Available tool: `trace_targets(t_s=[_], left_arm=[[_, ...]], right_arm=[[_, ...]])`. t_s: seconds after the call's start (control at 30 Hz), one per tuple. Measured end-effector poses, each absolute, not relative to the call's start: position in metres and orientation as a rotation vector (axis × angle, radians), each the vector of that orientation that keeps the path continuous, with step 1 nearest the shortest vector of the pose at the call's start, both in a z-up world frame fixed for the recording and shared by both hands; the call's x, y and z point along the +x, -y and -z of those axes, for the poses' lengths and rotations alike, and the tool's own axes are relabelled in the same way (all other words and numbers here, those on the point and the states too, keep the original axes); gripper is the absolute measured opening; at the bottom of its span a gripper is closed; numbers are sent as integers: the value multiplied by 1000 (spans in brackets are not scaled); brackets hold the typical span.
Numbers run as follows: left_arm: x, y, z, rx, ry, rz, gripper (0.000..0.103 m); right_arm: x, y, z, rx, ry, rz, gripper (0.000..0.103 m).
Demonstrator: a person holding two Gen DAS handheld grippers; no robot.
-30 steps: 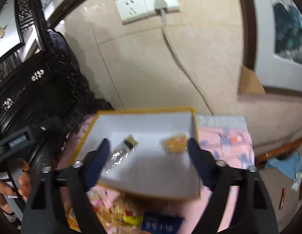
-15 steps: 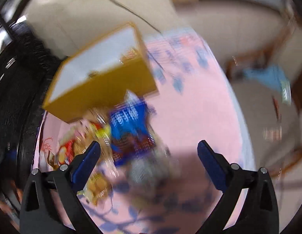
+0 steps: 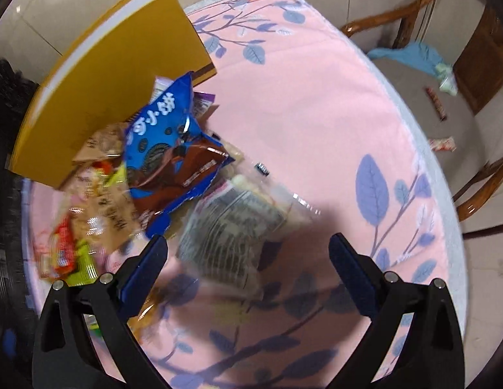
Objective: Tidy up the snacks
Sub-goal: 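Grasp the clear bag of white balls with the right gripper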
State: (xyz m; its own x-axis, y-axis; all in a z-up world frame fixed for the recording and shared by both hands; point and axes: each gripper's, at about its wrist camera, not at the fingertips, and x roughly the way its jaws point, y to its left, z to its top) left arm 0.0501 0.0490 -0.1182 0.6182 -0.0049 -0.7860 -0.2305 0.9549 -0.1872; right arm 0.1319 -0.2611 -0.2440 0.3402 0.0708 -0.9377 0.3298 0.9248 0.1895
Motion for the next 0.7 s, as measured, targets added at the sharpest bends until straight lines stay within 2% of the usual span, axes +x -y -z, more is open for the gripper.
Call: trace_targets(t_s=[0.17, 0.23, 0.3, 0.33, 0.37, 0.53, 0.7], left_arm=[[45, -57, 122, -277, -920, -135, 101], [44, -58, 124, -266, -930, -134, 101], [44, -56, 126, -252, -946, -127, 101], [44, -55, 127, -245, -954, -118, 101], [45, -53, 129, -238, -963, -105, 101], [55, -28, 137, -182, -1003, 8, 101], [65, 30, 155, 61, -965, 169, 101]], right_arm=[[140, 254, 255, 363, -1241, 202, 99], [143, 251, 261, 347, -1248, 207, 85], [144, 251, 264, 352, -1226, 167, 52], [143, 250, 263, 346, -1226, 136, 42], [141, 250, 261, 350, -1233, 115, 37], [105, 262, 252, 426, -1247, 65, 35], [72, 279, 243, 462, -1242, 31, 35]])
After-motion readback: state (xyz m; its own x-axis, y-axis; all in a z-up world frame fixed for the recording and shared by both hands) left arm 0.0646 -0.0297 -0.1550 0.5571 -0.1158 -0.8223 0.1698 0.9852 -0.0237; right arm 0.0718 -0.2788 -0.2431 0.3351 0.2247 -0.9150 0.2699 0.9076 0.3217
